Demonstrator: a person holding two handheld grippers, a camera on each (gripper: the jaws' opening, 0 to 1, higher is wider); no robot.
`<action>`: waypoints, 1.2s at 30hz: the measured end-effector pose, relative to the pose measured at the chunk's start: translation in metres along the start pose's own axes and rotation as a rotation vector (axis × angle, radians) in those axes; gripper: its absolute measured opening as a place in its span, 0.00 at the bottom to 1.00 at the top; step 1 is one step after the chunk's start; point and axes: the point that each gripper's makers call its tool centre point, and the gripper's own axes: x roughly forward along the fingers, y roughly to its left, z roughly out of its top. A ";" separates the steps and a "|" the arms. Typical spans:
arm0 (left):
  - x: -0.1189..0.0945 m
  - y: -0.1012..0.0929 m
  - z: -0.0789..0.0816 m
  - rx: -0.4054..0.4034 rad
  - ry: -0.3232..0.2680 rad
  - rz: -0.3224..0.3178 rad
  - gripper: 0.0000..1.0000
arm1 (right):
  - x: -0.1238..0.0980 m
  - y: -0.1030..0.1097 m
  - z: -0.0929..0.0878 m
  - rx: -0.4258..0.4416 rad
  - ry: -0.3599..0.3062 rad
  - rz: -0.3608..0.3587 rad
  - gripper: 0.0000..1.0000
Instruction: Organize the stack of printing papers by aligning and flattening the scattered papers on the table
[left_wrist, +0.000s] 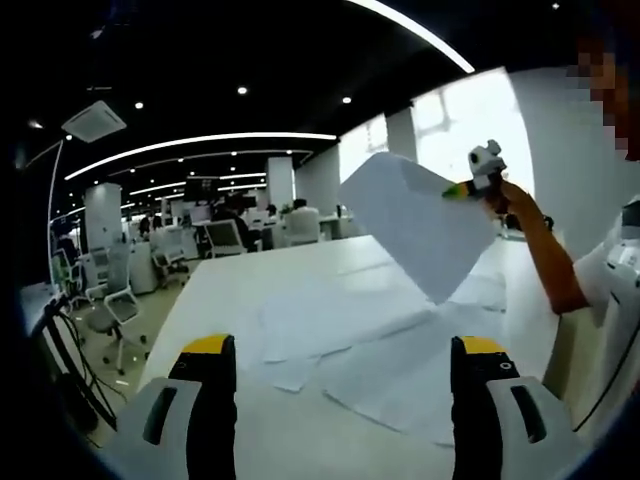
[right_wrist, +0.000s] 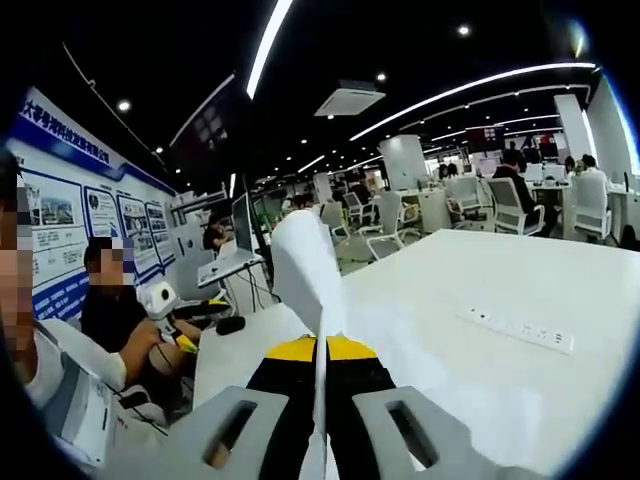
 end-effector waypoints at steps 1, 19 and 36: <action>0.000 0.000 0.000 0.000 0.001 -0.001 0.91 | 0.000 0.001 0.000 -0.001 0.000 0.002 0.00; 0.019 0.003 0.002 -0.006 0.005 -0.026 0.91 | 0.002 0.010 -0.001 -0.014 -0.001 0.023 0.00; 0.032 -0.004 0.004 -0.018 -0.001 -0.049 0.90 | 0.000 0.012 -0.001 -0.016 -0.010 0.024 0.00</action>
